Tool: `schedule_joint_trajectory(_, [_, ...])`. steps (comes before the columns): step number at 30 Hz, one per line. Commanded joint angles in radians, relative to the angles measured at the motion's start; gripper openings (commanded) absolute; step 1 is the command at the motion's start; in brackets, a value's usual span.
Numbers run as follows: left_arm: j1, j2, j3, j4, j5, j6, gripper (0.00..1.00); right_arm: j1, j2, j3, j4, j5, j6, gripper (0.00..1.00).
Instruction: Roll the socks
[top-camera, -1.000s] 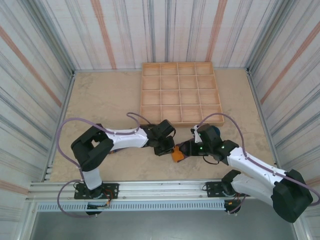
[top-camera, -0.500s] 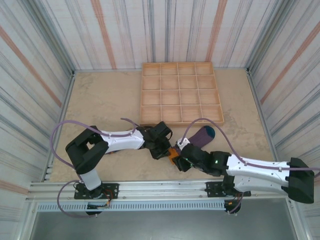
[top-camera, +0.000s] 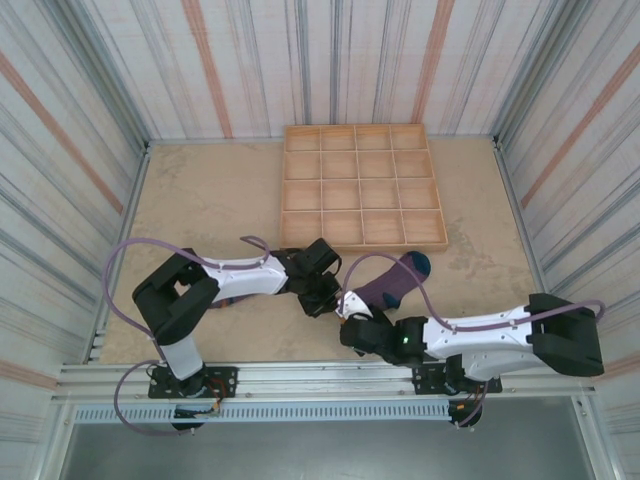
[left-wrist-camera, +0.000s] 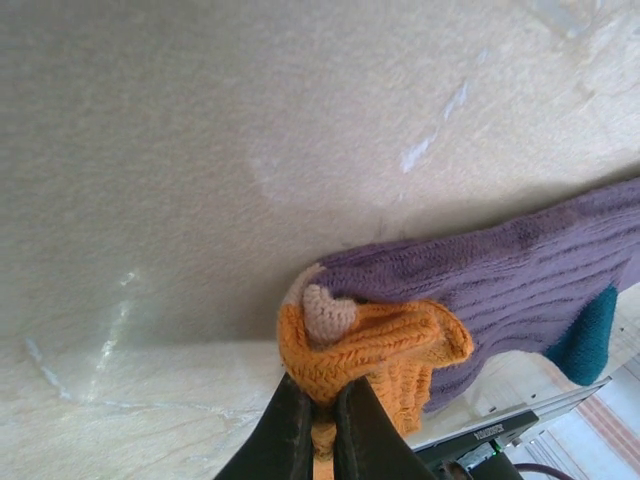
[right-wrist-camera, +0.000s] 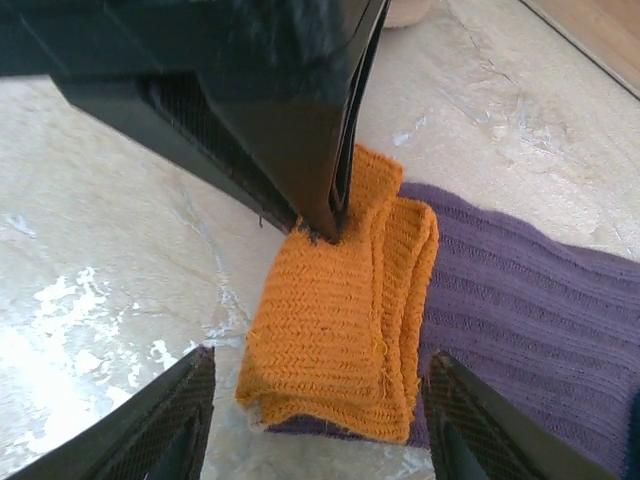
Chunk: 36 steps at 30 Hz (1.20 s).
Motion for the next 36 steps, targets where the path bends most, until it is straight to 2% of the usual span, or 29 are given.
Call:
schedule_joint_trajectory(1, [0.012, -0.010, -0.006, -0.036, 0.015, 0.017, 0.00, 0.023, 0.054, 0.017, 0.039, 0.101, 0.028, 0.57])
schedule_joint_trajectory(10, [0.018, -0.015, -0.025, -0.020, 0.026, 0.024, 0.00, 0.048, 0.152, 0.035, 0.075, 0.163, 0.058, 0.54])
schedule_joint_trajectory(16, [0.020, -0.026, -0.041, -0.007, 0.025, 0.021, 0.00, 0.047, 0.177, 0.034, 0.090, 0.167, 0.056, 0.47])
schedule_joint_trajectory(19, [0.019, -0.026, -0.044, 0.000, 0.025, 0.022, 0.00, 0.040, 0.187, 0.026, 0.108, 0.146, 0.057, 0.35])
schedule_joint_trajectory(21, [0.020, -0.026, -0.049, 0.016, 0.027, 0.022, 0.00, 0.025, 0.190, 0.019, 0.122, 0.115, 0.062, 0.23])
schedule_joint_trajectory(26, [0.023, -0.026, -0.046, 0.020, 0.028, 0.034, 0.02, -0.011, 0.176, -0.013, 0.148, 0.039, 0.082, 0.04])
schedule_joint_trajectory(28, [0.025, -0.034, -0.051, 0.027, 0.025, 0.036, 0.09, -0.033, 0.160, -0.033, 0.168, -0.006, 0.093, 0.00])
schedule_joint_trajectory(29, [0.026, -0.043, -0.056, 0.030, 0.021, 0.036, 0.16, -0.045, 0.147, -0.046, 0.183, -0.032, 0.095, 0.00])
schedule_joint_trajectory(34, [0.038, -0.127, -0.078, 0.044, -0.047, 0.047, 0.63, -0.128, 0.065, -0.114, 0.255, -0.189, 0.118, 0.00])
schedule_joint_trajectory(36, [0.043, -0.153, -0.070, 0.023, -0.074, 0.067, 0.68, -0.181, 0.030, -0.143, 0.286, -0.282, 0.129, 0.00])
